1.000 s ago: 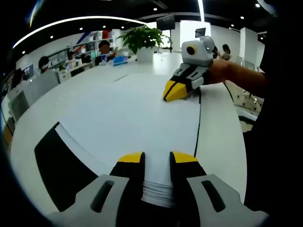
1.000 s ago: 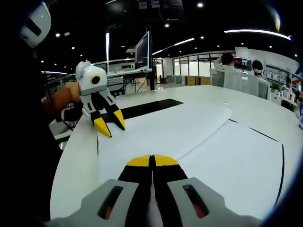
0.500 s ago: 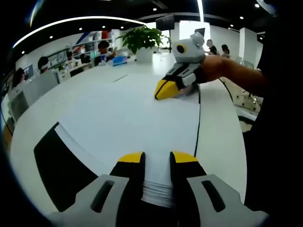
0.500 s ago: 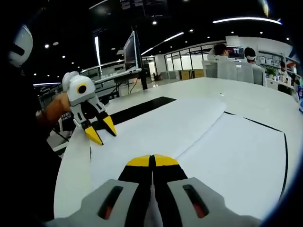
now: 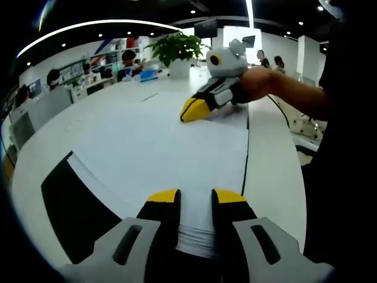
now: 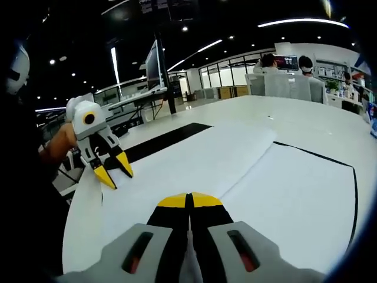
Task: Flip through the bound document one page at a time
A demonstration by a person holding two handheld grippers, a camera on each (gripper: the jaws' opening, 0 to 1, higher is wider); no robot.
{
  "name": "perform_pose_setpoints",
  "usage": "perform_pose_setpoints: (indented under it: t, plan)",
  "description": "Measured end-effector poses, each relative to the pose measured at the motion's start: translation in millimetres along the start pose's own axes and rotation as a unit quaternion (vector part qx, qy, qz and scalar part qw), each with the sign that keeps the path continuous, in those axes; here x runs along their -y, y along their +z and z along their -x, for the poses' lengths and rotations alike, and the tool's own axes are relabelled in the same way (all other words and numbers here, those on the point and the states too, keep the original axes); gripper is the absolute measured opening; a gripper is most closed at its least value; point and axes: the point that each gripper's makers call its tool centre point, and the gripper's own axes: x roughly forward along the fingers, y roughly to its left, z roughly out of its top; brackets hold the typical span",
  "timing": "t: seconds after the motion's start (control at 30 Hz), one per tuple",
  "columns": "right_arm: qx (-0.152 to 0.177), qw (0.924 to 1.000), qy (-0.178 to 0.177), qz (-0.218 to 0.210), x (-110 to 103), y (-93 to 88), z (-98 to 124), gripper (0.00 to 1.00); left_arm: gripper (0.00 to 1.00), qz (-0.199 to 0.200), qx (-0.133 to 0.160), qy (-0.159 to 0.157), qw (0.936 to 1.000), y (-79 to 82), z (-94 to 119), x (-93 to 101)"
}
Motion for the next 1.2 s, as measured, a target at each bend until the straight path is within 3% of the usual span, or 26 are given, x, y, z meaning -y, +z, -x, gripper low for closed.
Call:
perform_pose_setpoints:
  t: [1.2]
  plan:
    - [0.009,0.9995,-0.021,-0.021,50.2,23.7,-32.8,0.02,0.24,0.0,-0.006,-0.006,1.0,-0.2,0.0,-0.6]
